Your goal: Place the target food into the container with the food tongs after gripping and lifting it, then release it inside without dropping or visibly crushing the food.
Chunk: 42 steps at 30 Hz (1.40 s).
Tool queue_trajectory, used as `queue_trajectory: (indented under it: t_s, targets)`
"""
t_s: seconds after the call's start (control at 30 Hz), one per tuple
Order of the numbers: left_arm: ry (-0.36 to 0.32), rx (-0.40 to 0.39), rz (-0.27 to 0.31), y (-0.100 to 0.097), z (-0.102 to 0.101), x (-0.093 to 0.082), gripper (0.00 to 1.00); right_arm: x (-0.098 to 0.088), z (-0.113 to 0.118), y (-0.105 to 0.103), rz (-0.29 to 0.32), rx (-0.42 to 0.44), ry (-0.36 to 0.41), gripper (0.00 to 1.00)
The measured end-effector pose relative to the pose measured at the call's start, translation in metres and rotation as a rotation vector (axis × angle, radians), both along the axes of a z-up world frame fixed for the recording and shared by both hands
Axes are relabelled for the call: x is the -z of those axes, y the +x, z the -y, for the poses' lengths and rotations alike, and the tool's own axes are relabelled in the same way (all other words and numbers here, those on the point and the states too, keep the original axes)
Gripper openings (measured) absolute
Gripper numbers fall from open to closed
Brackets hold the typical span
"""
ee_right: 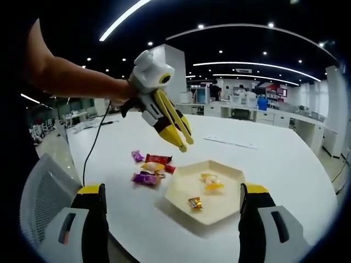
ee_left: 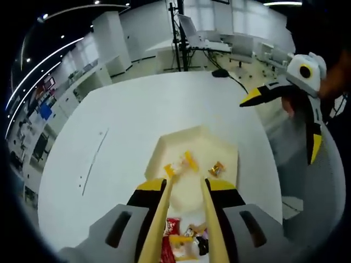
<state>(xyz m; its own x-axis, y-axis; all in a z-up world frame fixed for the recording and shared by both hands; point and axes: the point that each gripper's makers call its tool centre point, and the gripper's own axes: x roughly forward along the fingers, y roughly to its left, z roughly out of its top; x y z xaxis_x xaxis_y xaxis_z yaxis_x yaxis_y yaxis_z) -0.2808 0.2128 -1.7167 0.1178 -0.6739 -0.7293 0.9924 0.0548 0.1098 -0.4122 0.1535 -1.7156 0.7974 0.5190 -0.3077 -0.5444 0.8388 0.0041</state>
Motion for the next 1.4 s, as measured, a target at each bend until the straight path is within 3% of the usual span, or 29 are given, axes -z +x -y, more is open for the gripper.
queue_trajectory:
  t_s: [0.07,0.13,0.2,0.27,0.6,0.67,0.9,1.1,1.23,1.37,1.4]
  targets:
    - [-0.013,0.027,0.012,-0.001,-0.008,0.000,0.24,0.000,0.000,0.000,0.001,0.001,0.001,0.99]
    - [-0.006,0.005,-0.021,0.001,-0.020,0.004,0.24,0.000,0.000,0.000,-0.002,0.000,0.001,0.99]
    - [0.004,0.007,0.014,0.006,-0.032,0.006,0.24,0.001,-0.001,0.000,-0.003,-0.003,0.002,0.99]
    - [0.003,-0.003,-0.002,0.006,-0.041,0.007,0.24,0.001,-0.001,-0.001,-0.006,-0.007,0.000,0.99]
    - [0.025,-0.041,0.029,0.017,-0.096,0.018,0.24,0.003,-0.003,-0.001,-0.014,-0.015,-0.007,0.99]
    - [0.028,-0.048,0.018,0.016,-0.105,0.022,0.24,0.004,-0.003,-0.001,-0.014,-0.016,-0.012,0.99]
    - [0.014,-0.071,0.076,0.028,-0.131,0.024,0.24,0.008,-0.004,-0.001,-0.031,-0.018,-0.023,0.99]
    - [0.016,-0.077,0.061,0.034,-0.150,0.030,0.25,0.009,-0.003,-0.001,-0.036,-0.012,-0.028,0.99]
    - [0.055,-0.061,0.068,0.038,-0.165,0.039,0.25,0.010,-0.002,0.000,-0.038,-0.009,-0.029,0.99]
    - [0.168,-0.043,0.125,0.046,-0.192,0.056,0.25,0.010,-0.001,0.000,-0.041,-0.003,-0.025,0.99]
    - [0.154,-0.047,0.108,0.045,-0.192,0.059,0.25,0.010,-0.001,0.000,-0.043,-0.001,-0.027,0.99]
